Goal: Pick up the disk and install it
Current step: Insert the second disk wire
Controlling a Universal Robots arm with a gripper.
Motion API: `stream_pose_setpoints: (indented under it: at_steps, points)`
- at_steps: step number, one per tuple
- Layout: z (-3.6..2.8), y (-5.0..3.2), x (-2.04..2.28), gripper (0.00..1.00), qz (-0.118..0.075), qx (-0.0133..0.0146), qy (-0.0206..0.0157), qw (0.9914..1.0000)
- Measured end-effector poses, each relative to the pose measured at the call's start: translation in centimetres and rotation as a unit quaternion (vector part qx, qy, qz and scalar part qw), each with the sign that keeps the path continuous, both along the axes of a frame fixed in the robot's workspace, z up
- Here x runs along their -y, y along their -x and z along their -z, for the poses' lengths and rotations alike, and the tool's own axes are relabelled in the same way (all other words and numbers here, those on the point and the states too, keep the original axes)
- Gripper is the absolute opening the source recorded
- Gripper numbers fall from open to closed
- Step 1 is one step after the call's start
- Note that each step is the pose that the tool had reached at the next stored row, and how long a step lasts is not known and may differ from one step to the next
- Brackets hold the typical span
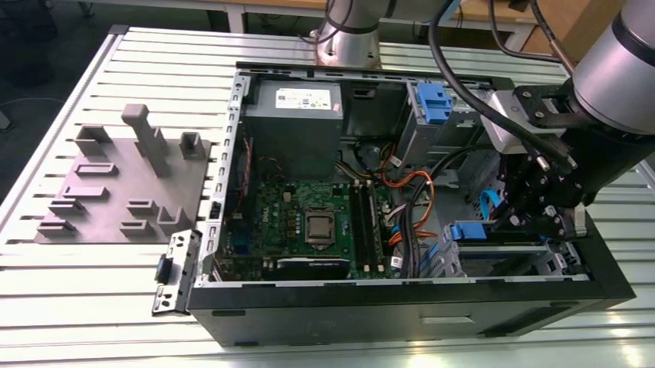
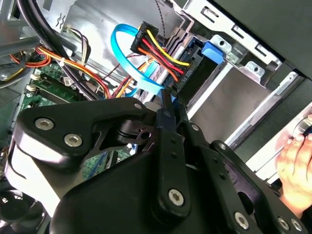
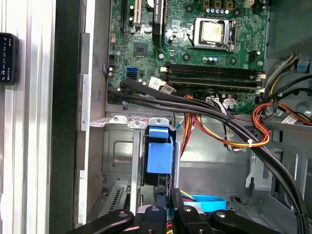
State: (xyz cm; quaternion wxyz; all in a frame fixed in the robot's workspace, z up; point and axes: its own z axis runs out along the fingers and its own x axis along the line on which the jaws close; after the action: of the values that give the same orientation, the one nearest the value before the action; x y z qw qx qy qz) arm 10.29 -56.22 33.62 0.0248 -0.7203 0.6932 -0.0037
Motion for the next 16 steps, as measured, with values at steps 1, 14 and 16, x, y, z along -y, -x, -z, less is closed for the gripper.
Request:
stream_pose_setpoints:
  at_steps: [1, 14, 16]
  points:
    - [0.03, 0.00, 0.00, 0.16, 0.000, 0.0001, 0.0000, 1.00000]
    - [0.61, 0.00, 0.01, 0.16, 0.000, 0.0006, -0.0007, 1.00000]
    - [0.63, 0.00, 0.01, 0.16, 0.000, 0.0006, -0.0006, 1.00000]
